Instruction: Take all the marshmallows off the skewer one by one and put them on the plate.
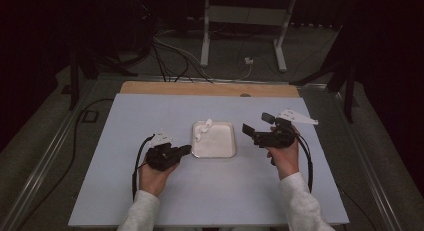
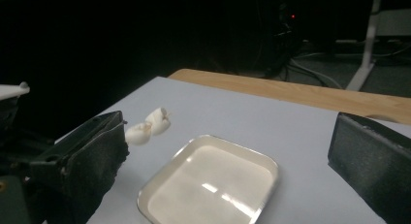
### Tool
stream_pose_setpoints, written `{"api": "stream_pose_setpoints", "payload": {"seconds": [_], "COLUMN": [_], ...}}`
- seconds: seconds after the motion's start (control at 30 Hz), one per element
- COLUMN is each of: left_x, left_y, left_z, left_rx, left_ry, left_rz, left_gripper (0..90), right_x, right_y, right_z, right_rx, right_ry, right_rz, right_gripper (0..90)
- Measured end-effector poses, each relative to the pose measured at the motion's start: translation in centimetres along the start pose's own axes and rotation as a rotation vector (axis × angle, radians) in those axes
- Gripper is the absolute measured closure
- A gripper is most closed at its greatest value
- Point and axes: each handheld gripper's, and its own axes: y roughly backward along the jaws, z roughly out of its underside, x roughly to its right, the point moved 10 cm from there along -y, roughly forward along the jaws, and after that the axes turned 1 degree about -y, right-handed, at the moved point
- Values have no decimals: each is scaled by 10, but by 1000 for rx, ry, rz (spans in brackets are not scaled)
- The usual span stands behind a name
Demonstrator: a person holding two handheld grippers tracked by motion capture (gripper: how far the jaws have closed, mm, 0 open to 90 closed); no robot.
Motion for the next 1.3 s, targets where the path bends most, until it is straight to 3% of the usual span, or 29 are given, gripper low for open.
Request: {"api": "stream_pose_setpoints", "payload": {"seconds": [0.23,0.43,0.67,0.87,1.13,1.3], "left_x": [3,9,11,14,17,16], "left_y": [0,2,5,5,5,4], "left_z": [-1,-3,-6,-9,-11,-10], "left_rx": [10,24,41,58,73,66], "left_ry": [-6,-26,-30,-26,-34,-35], "left_rz": [20,40,55,69,77,76], "left_gripper": [900,900,900,900,900,900], "right_x": [-5,-25,-42,-48,-55,-58], "right_y": [-20,-41,-60,-70,-79,-81], "right_z": [1,-2,4,12,20,22], "right_rx": [-15,-75,-139,-167,-205,-222], "right_ry": [-36,-52,-116,-179,-265,-321], "right_rz": [-27,-86,-181,-239,-289,-315], "right_gripper": [2,70,294,411,516,657]}}
